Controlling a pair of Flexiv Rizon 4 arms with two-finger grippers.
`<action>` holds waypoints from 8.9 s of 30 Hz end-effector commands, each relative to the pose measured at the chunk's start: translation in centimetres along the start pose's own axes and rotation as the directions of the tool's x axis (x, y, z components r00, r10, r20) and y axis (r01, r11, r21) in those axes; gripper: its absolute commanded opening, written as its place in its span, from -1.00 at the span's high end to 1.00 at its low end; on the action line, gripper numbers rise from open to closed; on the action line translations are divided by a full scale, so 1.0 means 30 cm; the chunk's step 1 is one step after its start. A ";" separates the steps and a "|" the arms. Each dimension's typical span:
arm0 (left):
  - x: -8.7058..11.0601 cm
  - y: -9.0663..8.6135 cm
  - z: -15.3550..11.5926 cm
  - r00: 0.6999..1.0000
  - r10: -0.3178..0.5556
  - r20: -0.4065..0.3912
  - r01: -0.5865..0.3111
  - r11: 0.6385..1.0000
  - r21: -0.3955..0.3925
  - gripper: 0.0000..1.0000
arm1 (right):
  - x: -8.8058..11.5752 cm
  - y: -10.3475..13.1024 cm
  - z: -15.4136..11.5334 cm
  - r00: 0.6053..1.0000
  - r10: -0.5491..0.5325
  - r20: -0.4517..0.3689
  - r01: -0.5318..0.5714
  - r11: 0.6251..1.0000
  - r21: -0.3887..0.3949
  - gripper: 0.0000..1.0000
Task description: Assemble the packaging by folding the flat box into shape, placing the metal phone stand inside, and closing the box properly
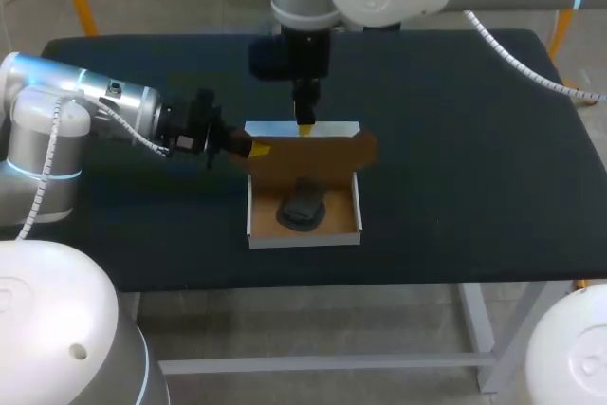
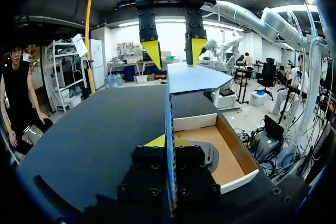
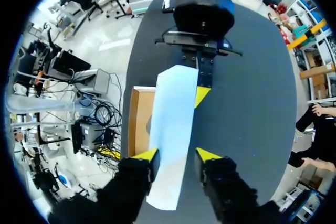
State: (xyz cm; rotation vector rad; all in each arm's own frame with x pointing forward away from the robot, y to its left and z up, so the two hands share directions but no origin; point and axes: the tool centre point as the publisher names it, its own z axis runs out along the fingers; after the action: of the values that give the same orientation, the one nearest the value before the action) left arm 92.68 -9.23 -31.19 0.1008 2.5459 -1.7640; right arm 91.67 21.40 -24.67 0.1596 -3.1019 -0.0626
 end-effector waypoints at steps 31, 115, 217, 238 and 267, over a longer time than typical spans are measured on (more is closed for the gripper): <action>0.000 0.006 0.002 1.000 0.000 -0.004 0.000 1.000 0.002 1.00 | -0.054 0.010 0.094 0.997 0.017 -0.081 -0.014 0.999 0.030 0.39; 0.077 0.022 -0.008 0.948 0.283 0.145 -0.280 0.959 -0.040 1.00 | 0.000 -0.237 -0.153 0.520 0.827 -0.214 -0.847 0.531 -0.005 -1.00; 0.159 0.091 0.038 0.615 0.732 0.293 -0.704 0.677 -0.214 1.00 | 0.196 -0.322 0.079 -0.179 0.915 -0.362 -0.902 -0.006 0.431 0.00; 0.159 0.106 0.040 0.601 0.747 0.283 -0.729 0.658 -0.189 1.00 | 0.220 -0.305 0.209 -0.089 0.919 -0.384 -0.906 0.086 0.414 0.04; 0.169 0.114 0.037 0.597 0.751 0.281 -0.741 0.651 -0.167 1.00 | 0.258 -0.270 0.275 0.002 0.932 -0.361 -0.925 0.138 0.353 0.06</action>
State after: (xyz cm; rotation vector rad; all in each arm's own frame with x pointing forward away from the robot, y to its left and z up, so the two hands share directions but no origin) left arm 87.83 -9.03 -34.67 0.7019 1.8475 -1.2402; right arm 84.74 12.90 -32.94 -1.6371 -1.9631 0.0539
